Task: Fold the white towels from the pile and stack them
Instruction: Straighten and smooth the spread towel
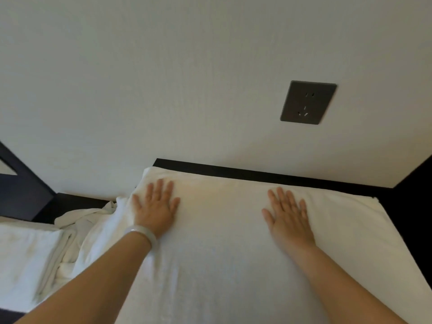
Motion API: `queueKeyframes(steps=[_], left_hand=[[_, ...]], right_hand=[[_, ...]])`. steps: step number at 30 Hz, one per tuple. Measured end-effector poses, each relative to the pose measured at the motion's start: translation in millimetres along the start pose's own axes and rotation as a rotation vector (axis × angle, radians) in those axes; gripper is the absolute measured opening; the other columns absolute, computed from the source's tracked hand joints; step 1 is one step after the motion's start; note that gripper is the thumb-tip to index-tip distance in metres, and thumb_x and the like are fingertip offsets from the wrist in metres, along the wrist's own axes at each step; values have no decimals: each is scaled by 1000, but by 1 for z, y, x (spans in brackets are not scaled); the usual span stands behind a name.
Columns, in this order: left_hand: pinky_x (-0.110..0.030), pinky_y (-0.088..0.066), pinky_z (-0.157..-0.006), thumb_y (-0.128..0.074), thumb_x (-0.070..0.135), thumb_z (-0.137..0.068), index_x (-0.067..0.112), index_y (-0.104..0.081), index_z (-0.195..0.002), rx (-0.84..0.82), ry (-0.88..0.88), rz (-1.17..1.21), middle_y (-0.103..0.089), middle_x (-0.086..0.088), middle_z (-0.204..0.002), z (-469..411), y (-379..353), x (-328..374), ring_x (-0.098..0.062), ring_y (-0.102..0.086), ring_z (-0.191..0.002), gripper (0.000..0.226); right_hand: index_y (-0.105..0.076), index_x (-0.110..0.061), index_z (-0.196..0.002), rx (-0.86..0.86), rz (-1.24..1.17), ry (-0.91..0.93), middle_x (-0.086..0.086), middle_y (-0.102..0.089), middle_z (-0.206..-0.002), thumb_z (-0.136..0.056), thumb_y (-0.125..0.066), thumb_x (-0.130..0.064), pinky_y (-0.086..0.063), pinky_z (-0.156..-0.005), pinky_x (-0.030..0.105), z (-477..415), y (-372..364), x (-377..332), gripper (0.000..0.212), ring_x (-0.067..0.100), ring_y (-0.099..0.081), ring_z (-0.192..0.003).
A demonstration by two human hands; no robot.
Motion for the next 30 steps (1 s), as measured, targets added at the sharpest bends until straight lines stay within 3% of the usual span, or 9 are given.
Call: queueKeyframes(steps=[2,4,7,9,12,14,16,23,30], left_hand=[[-61,0,-117,-8,57,-100,36,9,-154,34,-36,-5,16,6,-163,18,-3,3,-26,12,-151,60],[-61,0,-116,0,61,-95,38,2,-155,95,-253,-82,12,6,-163,54,-16,28,-27,7,-151,65],[-57,5,-117,2,64,-94,40,2,-154,59,-426,-90,12,10,-162,99,-36,42,-24,9,-150,65],[-54,9,-118,3,64,-92,43,10,-152,68,-381,-88,19,14,-160,105,-35,17,-18,19,-148,64],[-51,12,-119,11,67,-85,47,24,-147,108,-255,-77,33,18,-155,100,-24,-36,-10,31,-144,65],[-51,13,-119,13,68,-84,47,26,-146,89,-221,-73,34,19,-154,98,-23,-53,-9,32,-143,66],[-52,14,-118,15,68,-83,46,25,-146,72,-207,-79,32,18,-155,96,-25,-54,-10,30,-144,68],[-54,16,-115,19,67,-83,42,23,-149,110,-205,-107,25,14,-159,78,-33,-18,-14,25,-147,71],[-61,7,-116,-2,61,-96,35,11,-154,101,-237,-67,18,7,-162,68,-27,19,-24,16,-150,65]], right_hand=[[3,-29,-158,-31,-1,-98,-3,12,-165,-103,-13,-52,8,-120,54,-3,4,-8,62,22,12,-152],[-6,-25,-159,14,-4,-70,1,2,-166,-103,-18,-52,6,-119,60,11,9,-39,63,28,6,-152],[-43,-21,-149,81,-24,198,4,-37,-157,-100,-18,-55,-5,-116,61,63,10,-94,65,31,-30,-146],[-56,-20,-139,23,-16,146,5,-51,-147,-97,1,-61,-19,-112,64,90,7,-82,82,33,-47,-136],[-24,-35,-152,-61,34,-150,-6,-24,-160,-78,19,-76,-14,-113,64,113,-1,-3,95,27,-28,-148],[16,-51,-146,-79,100,-249,-16,10,-163,-78,22,-74,-6,-118,57,121,-1,37,72,21,0,-153],[35,-52,-139,-85,62,-249,-17,31,-156,-79,19,-69,1,-119,55,121,-1,49,64,19,16,-151],[25,-54,-143,-50,76,-246,-17,20,-162,-86,4,-68,5,-119,53,99,8,82,63,16,17,-150],[3,-37,-157,-76,63,-368,-6,10,-165,-100,-11,-58,-2,-119,59,75,25,60,62,25,10,-152]])
Point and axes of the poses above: each hand's wrist, its own z-axis away from the middle knuckle, its own y-axis out of the back of the hand, x = y × z, the point moved 4 cm from there along -z, towards the middle knuckle
